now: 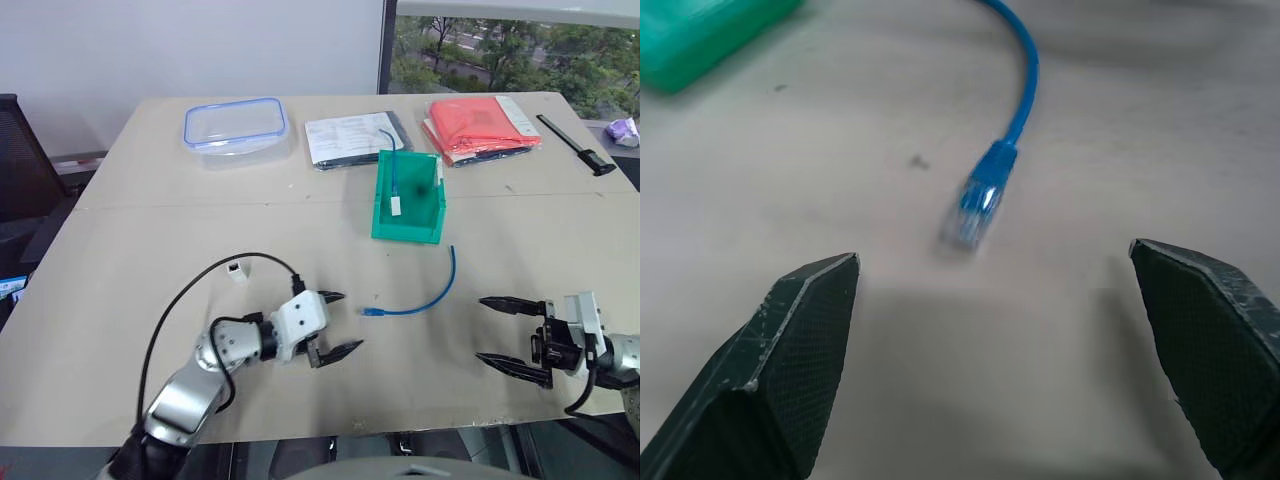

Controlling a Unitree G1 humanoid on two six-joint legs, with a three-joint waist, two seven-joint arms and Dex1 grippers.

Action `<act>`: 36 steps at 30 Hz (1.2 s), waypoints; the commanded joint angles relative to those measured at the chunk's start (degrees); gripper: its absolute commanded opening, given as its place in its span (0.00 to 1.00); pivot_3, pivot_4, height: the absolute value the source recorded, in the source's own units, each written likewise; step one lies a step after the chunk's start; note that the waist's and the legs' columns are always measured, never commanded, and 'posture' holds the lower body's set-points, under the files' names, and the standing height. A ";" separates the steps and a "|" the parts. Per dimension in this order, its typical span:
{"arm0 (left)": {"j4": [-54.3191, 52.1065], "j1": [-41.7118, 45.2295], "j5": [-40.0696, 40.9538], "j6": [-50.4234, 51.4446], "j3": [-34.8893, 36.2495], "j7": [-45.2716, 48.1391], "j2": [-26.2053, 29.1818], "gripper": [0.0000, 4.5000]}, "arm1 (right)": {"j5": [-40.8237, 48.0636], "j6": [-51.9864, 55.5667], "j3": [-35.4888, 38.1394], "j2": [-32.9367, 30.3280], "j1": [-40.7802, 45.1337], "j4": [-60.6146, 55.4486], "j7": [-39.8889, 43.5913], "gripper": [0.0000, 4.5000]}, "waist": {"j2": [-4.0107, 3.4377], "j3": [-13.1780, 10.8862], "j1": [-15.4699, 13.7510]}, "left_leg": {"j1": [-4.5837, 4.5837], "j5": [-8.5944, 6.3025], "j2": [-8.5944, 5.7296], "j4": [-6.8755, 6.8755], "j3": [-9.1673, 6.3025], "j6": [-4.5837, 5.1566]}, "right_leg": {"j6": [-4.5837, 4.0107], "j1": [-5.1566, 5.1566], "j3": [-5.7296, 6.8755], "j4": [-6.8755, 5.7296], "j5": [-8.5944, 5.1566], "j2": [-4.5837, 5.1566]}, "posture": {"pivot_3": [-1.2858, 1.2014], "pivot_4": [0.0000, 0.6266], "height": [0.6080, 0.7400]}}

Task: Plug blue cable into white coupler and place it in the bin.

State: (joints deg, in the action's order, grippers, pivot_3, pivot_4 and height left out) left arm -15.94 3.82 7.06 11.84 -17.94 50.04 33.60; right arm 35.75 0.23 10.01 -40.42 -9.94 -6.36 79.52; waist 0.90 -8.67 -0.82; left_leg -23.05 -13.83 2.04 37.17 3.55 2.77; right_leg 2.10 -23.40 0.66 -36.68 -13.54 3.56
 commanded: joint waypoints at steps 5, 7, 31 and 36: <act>9.76 10.30 -4.16 -1.62 -5.87 5.58 -1.09 0.99 | 0.41 0.83 1.02 -1.30 -0.31 -3.84 0.17 0.99 | 0.02 0.00 -0.22 | 0.01 0.00 -0.01 0.13 0.00 0.00 | 0.01 0.03 0.01 -0.04 0.00 -0.03 | 0.52 0.24 0.98; 11.58 12.07 -4.28 -1.92 -6.47 7.06 -1.04 0.99 | 0.16 0.60 1.14 -1.24 -0.54 -3.83 -0.08 0.99 | 0.02 0.00 -0.15 | 0.04 0.00 -0.01 0.15 0.05 0.01 | 0.02 0.05 -0.04 -0.04 0.00 -0.01 | 0.52 0.24 0.98; 4.36 16.34 24.23 27.93 6.88 9.84 -10.87 0.01 | 20.51 38.39 -3.64 3.45 -2.20 -22.58 -30.77 1.00 | 0.15 -0.02 -0.05 | -0.11 0.01 0.21 0.24 -0.09 0.00 | -0.01 -0.04 -0.06 -0.19 0.01 -0.29 | 0.52 0.24 0.98; -0.96 15.59 38.03 40.11 12.80 5.22 -15.24 0.01 | 29.06 41.10 -3.53 12.22 1.60 -24.10 -40.72 1.00 | 0.22 -0.06 0.21 | -0.26 0.01 0.15 0.38 -0.20 0.00 | 0.03 -0.06 -0.01 -0.18 0.03 -0.19 | 0.52 0.24 0.98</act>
State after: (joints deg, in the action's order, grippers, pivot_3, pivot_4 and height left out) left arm -14.34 19.78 40.94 49.13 -6.72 56.23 18.60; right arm 61.40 41.16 5.40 -29.12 -9.23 -28.49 41.34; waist 1.12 -8.73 -0.62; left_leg -23.30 -13.82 2.17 37.55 3.36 2.78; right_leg 2.13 -23.46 0.65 -36.85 -13.51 3.30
